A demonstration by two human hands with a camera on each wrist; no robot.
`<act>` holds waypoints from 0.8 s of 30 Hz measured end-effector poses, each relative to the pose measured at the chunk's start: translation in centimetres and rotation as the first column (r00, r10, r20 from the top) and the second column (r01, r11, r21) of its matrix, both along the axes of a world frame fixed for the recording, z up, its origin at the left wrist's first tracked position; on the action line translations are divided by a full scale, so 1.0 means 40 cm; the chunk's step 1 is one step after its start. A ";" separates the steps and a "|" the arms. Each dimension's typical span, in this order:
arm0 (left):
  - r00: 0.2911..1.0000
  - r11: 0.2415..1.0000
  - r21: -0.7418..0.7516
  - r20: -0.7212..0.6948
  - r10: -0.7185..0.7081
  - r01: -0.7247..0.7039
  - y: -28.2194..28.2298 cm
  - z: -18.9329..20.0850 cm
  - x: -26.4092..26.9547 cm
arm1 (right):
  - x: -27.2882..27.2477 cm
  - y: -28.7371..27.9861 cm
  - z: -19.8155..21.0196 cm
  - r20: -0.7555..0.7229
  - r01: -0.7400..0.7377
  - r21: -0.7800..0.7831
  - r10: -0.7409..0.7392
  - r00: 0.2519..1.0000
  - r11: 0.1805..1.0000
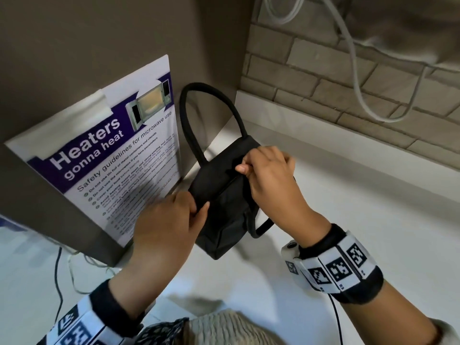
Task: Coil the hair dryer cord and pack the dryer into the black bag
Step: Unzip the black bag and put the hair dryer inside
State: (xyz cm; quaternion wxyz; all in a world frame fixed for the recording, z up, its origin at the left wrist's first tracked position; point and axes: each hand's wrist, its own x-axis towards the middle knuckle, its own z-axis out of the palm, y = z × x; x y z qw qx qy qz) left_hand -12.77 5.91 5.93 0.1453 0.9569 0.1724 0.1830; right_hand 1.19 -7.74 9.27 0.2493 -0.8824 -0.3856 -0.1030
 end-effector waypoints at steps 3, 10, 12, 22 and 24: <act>0.891 0.997 0.022 -0.448 0.072 -0.070 0.006 -0.036 -0.013 | -0.008 0.003 0.001 0.004 0.024 0.003 -0.024 1.000 1.000; 0.912 0.535 -0.793 -0.398 -0.095 -0.291 0.035 -0.132 0.028 | -0.027 -0.001 0.004 -0.134 -0.087 0.102 0.100 0.986 0.991; 0.943 0.405 -0.872 -0.328 -0.064 -0.276 0.034 -0.122 0.031 | -0.026 -0.008 0.004 -0.191 -0.131 0.147 0.158 0.969 0.980; 0.945 0.315 -0.915 -0.304 -0.123 -0.253 0.065 -0.099 0.060 | -0.012 -0.026 0.004 -0.266 -0.183 0.132 0.213 0.940 0.974; 0.941 0.420 -0.875 -0.315 -0.121 -0.239 0.078 -0.084 0.062 | -0.010 -0.031 0.003 -0.277 -0.165 0.138 0.198 0.940 0.977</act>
